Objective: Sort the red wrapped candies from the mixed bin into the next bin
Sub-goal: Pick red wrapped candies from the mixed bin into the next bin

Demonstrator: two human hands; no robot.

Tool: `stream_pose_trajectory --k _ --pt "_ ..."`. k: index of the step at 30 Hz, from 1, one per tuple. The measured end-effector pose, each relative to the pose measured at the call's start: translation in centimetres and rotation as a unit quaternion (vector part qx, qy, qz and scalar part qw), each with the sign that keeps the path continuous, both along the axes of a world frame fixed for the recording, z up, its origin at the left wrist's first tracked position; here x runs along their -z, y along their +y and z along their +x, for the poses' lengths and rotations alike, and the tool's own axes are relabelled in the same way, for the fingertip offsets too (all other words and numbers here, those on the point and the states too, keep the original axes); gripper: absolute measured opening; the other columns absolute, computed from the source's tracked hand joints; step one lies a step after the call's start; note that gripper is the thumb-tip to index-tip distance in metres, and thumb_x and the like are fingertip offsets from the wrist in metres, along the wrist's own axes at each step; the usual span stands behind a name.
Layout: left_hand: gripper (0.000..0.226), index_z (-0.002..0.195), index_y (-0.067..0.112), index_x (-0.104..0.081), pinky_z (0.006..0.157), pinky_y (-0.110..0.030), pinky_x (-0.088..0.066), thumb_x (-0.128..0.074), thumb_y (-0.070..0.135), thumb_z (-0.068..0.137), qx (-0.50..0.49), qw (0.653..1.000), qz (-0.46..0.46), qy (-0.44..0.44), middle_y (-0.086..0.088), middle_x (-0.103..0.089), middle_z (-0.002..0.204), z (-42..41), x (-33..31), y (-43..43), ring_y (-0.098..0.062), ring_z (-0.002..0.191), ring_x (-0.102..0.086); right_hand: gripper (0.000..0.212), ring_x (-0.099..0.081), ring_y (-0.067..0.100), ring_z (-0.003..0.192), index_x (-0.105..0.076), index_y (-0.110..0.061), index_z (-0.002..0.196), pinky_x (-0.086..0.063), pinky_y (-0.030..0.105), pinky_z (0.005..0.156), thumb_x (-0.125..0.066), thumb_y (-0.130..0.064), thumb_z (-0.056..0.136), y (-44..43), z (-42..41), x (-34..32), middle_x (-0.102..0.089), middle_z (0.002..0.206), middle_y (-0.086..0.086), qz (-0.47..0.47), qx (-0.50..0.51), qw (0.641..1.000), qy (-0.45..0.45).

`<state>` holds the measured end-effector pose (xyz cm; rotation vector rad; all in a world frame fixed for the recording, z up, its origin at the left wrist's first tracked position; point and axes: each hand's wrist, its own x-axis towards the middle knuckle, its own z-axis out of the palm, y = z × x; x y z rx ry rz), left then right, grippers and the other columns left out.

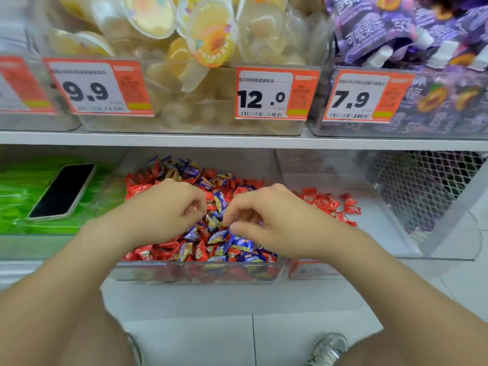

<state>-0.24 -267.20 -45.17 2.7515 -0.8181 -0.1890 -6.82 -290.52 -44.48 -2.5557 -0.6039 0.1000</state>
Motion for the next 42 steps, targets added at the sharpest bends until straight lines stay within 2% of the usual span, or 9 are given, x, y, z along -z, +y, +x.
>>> stream_pose_trajectory --k 6,10,19,23,26,31,36,39,42 --pt "0.030 0.094 0.038 -0.062 0.075 -0.029 -0.052 -0.085 0.051 0.079 0.060 0.996 0.050 0.035 0.015 -0.060 0.091 -0.3 1.2 1.5 -0.002 0.082 -0.057 0.041 -0.064 0.019 0.106 -0.069 -0.036 0.123 -0.058 0.043 0.082 -0.082 -0.049 0.086 4.3 2.5 2.7 -0.069 0.111 -0.007 -0.200 -0.055 0.978 -0.022" --pt "0.047 0.109 0.036 -0.059 0.076 -0.031 -0.043 -0.086 0.055 0.075 0.077 0.991 0.110 0.009 0.013 -0.044 0.098 -0.2 2.3 1.0 -0.011 0.094 -0.048 0.039 -0.065 0.029 0.108 -0.072 -0.027 0.119 -0.051 0.038 0.073 -0.083 -0.046 0.086 5.6 4.4 4.0 -0.064 0.113 0.001 -0.250 -0.020 0.967 -0.048" --pt "0.036 0.116 0.038 -0.065 0.081 -0.035 -0.051 -0.079 0.019 0.089 0.037 0.990 0.133 -0.040 0.012 -0.049 0.105 1.6 2.1 2.3 -0.018 0.108 -0.057 0.026 -0.068 0.038 0.098 -0.065 -0.022 0.121 -0.055 0.043 0.075 -0.072 -0.033 0.098 2.9 6.1 3.9 -0.059 0.110 0.006 -0.231 0.151 0.950 -0.145" --pt "0.048 0.122 0.034 -0.059 0.075 -0.035 -0.043 -0.087 0.031 0.083 0.001 0.983 0.150 -0.106 0.003 -0.047 0.118 2.0 2.4 2.6 -0.022 0.109 -0.054 0.007 -0.071 0.009 0.080 -0.071 -0.031 0.091 -0.062 0.039 0.081 -0.078 -0.028 0.090 5.0 5.1 3.7 -0.071 0.083 -0.012 -0.069 0.107 0.987 -0.103" --pt "0.048 0.121 0.029 -0.052 0.067 -0.039 -0.048 -0.084 0.029 0.085 -0.039 0.978 0.139 -0.150 0.000 -0.050 0.114 1.9 2.8 2.5 -0.027 0.096 -0.063 0.028 -0.065 0.006 0.076 -0.075 -0.026 0.091 -0.059 0.040 0.080 -0.085 -0.050 0.080 6.5 4.1 4.7 -0.070 0.077 -0.011 -0.089 0.011 0.996 -0.018" --pt "0.043 0.114 0.020 -0.045 0.064 -0.042 -0.054 -0.080 0.029 0.090 -0.089 0.971 0.111 -0.194 -0.003 -0.064 0.102 1.4 3.2 2.2 -0.033 0.085 -0.069 0.049 -0.057 0.022 0.079 -0.066 -0.018 0.098 -0.040 0.035 0.055 -0.083 -0.060 0.079 7.6 4.1 5.6 -0.059 0.078 -0.004 -0.189 0.017 0.980 -0.055" --pt "0.021 0.092 0.030 -0.057 0.072 -0.044 -0.059 -0.076 0.024 0.086 -0.052 0.996 0.047 -0.061 0.009 -0.061 0.089 0.5 2.8 3.6 -0.018 0.083 -0.064 0.022 -0.061 0.022 0.079 -0.077 -0.028 0.108 -0.043 0.031 0.057 -0.077 -0.028 0.086 7.5 5.2 5.4 -0.056 0.071 -0.009 -0.177 0.038 0.983 -0.043" --pt "0.041 0.100 0.032 -0.066 0.080 -0.040 -0.058 -0.077 0.066 0.080 -0.032 0.993 0.109 0.034 0.016 -0.059 0.094 -0.5 2.5 5.0 -0.012 0.091 -0.061 0.011 -0.057 0.011 0.072 -0.073 -0.031 0.098 -0.054 0.036 0.069 -0.077 -0.030 0.087 6.6 5.5 4.5 -0.063 0.070 -0.007 -0.115 0.052 0.992 -0.016" --pt "0.046 0.122 0.033 -0.070 0.093 -0.034 -0.051 -0.070 0.065 0.089 0.013 0.987 0.138 0.081 0.017 -0.052 0.101 -0.6 1.8 5.4 -0.013 0.106 -0.059 0.007 -0.063 0.010 0.062 -0.071 -0.025 0.097 -0.048 0.021 0.061 -0.073 -0.024 0.090 6.1 5.5 3.1 -0.070 0.070 -0.004 -0.008 0.110 0.993 0.051"
